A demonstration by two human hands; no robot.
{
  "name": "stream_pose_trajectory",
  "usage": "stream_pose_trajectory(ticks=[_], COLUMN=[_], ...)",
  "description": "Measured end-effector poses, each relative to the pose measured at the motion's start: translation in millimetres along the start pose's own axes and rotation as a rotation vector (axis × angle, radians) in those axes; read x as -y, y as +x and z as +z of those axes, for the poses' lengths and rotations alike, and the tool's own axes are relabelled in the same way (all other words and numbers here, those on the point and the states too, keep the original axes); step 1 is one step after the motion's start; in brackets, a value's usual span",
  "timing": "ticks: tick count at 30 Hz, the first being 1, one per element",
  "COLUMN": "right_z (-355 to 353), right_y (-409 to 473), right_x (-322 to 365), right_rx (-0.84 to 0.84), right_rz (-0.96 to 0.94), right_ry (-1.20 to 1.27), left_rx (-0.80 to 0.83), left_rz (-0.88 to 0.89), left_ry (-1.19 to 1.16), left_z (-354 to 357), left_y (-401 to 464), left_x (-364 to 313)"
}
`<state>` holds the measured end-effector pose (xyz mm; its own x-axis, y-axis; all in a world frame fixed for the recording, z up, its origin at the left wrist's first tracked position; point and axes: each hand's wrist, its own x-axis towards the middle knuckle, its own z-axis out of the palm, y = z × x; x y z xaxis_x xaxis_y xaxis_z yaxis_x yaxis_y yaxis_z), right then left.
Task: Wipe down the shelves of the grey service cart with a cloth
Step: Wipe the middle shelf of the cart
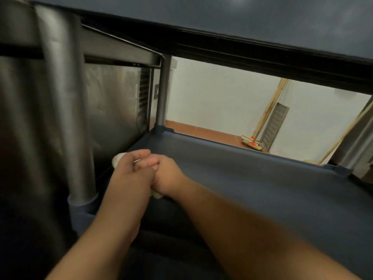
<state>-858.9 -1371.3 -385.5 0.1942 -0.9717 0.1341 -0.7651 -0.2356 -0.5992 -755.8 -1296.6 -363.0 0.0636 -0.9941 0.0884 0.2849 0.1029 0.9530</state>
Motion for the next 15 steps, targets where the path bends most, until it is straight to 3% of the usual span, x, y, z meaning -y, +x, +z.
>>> stream_pose_trajectory(ticks=[5,9,15], right_z=[-29.9,-69.6,-97.1], right_y=[-43.5,-87.3,-148.9], right_x=[-11.8,-41.1,-46.7], right_rx=[-0.254,-0.456,-0.531], right_rz=[0.108,0.172,0.059], right_ry=[0.374,0.462,0.720], left_rx=[0.038,0.065,0.210], left_rz=[0.083,0.050,0.097], left_ry=[0.067,0.156,0.168], left_z=[-3.1,6.7,28.3], left_y=[-13.0,-24.4,-43.0], left_x=[-5.1,5.2,7.5])
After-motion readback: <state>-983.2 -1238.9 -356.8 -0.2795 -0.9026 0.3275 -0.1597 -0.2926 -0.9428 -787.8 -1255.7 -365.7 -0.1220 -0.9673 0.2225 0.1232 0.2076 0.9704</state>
